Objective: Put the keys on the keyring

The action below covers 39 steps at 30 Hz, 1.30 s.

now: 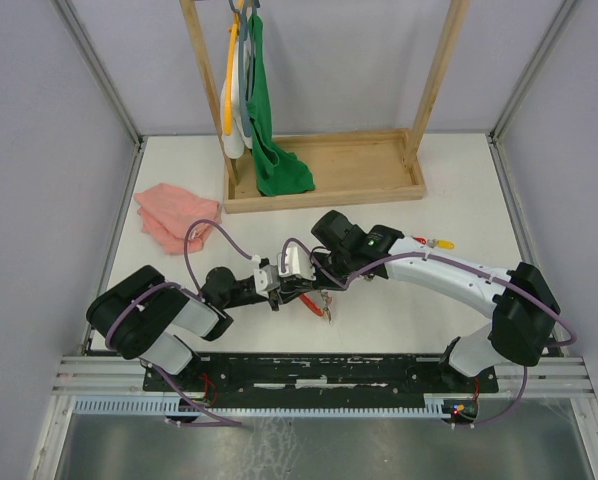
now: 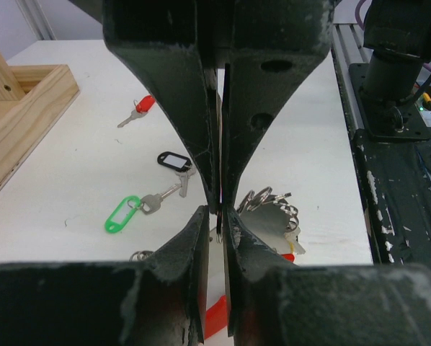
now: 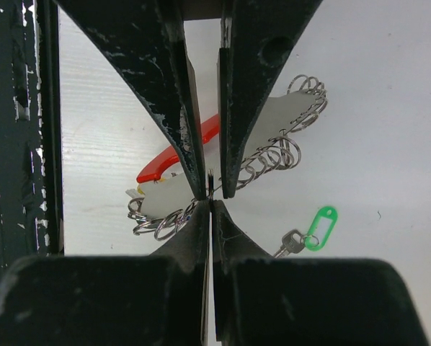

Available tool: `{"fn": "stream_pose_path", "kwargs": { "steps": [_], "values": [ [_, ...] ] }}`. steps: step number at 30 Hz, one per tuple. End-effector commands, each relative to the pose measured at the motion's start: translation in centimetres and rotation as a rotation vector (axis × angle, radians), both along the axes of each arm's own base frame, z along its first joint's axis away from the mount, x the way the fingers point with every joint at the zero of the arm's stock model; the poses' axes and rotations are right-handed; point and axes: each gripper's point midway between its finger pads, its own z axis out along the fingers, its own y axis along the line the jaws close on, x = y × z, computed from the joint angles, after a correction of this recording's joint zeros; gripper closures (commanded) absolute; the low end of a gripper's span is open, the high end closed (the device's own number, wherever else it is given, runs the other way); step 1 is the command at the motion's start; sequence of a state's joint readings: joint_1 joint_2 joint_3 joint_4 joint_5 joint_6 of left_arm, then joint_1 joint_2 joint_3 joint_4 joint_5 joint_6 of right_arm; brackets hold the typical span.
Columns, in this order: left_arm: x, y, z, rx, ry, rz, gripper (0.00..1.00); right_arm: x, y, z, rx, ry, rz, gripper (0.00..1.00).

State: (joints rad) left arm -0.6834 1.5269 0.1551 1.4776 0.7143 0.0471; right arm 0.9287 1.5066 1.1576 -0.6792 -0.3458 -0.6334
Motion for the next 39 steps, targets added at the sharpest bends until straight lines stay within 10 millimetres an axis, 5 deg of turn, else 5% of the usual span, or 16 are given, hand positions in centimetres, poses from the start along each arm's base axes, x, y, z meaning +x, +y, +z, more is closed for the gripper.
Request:
{"fn": "stream_pose_path", "kwargs": {
  "steps": [1,23,29,39],
  "values": [
    [0.5,-0.6,1.0,-0.002,-0.073,-0.003,0.79,0.9,1.3,2.4,0.047,-0.061,0.007,0.99],
    [0.3,-1.3,0.4,0.000,-0.042,-0.019,0.77,0.5,2.7,3.9,0.161,-0.071,0.013,0.99],
    [0.5,-1.2,0.3,0.001,-0.041,-0.008,0.91,0.2,2.7,4.1,0.178,-0.070,0.023,0.99],
    [0.4,-0.1,1.6,-0.082,-0.076,0.053,0.97,0.7,0.6,5.1,0.279,-0.085,-0.012,0.81]
  ]
}}
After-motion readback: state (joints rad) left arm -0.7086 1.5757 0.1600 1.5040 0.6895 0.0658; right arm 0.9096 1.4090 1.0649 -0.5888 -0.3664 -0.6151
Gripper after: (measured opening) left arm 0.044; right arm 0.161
